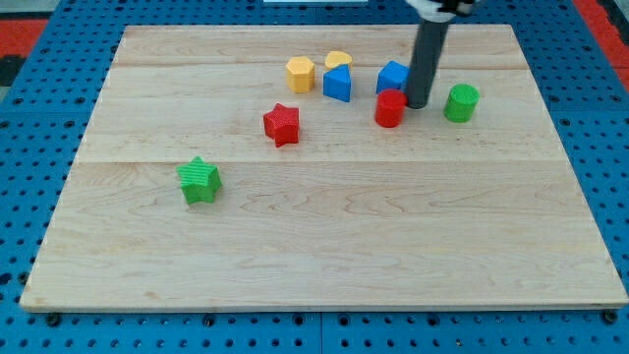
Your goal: Push the red circle into the red star
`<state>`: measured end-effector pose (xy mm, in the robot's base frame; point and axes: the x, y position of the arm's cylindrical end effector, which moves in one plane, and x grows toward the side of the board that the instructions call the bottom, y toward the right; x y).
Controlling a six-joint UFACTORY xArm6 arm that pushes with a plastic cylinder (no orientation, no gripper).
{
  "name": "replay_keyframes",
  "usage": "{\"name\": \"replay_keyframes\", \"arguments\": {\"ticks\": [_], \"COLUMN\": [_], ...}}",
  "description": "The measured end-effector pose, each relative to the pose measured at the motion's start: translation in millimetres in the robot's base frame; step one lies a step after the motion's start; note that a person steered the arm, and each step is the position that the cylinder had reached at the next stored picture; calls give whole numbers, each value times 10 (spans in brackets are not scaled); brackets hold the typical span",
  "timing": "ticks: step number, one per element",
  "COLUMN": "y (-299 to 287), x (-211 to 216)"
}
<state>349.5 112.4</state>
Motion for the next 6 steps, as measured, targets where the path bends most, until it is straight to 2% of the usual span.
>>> {"name": "replay_keyframes", "arguments": {"ticks": [1,2,3,4,6], "y": [6,-283,-145,413,-920], "x": [-144,215,254,352,402]}}
